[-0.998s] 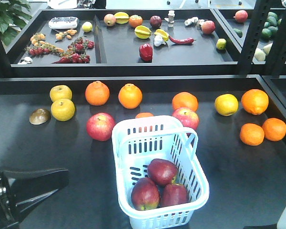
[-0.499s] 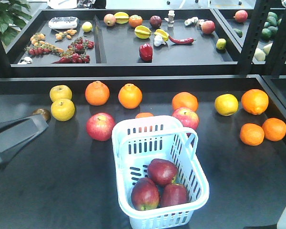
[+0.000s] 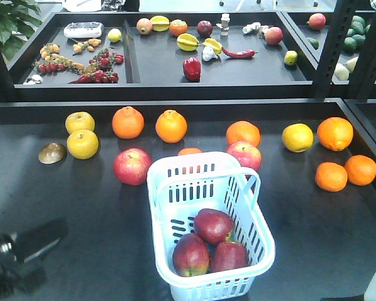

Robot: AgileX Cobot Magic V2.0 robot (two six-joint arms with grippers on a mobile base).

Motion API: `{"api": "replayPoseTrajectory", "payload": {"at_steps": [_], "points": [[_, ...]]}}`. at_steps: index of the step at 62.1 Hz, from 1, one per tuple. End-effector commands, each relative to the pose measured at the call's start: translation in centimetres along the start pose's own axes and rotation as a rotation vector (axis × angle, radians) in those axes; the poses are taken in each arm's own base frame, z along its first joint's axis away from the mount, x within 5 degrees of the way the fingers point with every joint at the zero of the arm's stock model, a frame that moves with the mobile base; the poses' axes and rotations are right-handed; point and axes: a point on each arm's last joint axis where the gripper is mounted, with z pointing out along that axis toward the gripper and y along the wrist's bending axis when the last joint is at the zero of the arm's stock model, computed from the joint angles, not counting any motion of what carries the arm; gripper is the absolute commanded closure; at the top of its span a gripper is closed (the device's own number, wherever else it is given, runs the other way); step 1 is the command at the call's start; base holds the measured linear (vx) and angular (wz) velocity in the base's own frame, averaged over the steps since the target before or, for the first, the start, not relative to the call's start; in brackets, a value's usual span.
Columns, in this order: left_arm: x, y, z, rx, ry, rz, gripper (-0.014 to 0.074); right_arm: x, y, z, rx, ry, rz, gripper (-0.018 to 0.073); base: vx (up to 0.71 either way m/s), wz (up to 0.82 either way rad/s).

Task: Pick three apples into basket with both arms

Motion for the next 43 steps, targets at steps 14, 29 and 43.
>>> {"api": "replayPoseTrajectory", "payload": {"at_steps": [14, 29, 43], "points": [[1.1, 1.1, 0.0, -0.062, 0.024, 0.241, 0.0602, -1.1, -0.2, -0.5, 0.021, -0.067, 0.003, 0.0568, 0.00, 0.00], [0.9, 1.4, 0.0, -0.104, 0.016, 0.255, 0.0602, -1.1, -0.2, -0.5, 0.021, -0.067, 0.003, 0.0568, 0.00, 0.00], [0.9, 1.5, 0.0, -0.109, 0.016, 0.254, 0.0602, -1.1, -0.2, -0.5, 0.022, -0.067, 0.003, 0.0568, 0.00, 0.00]]}}
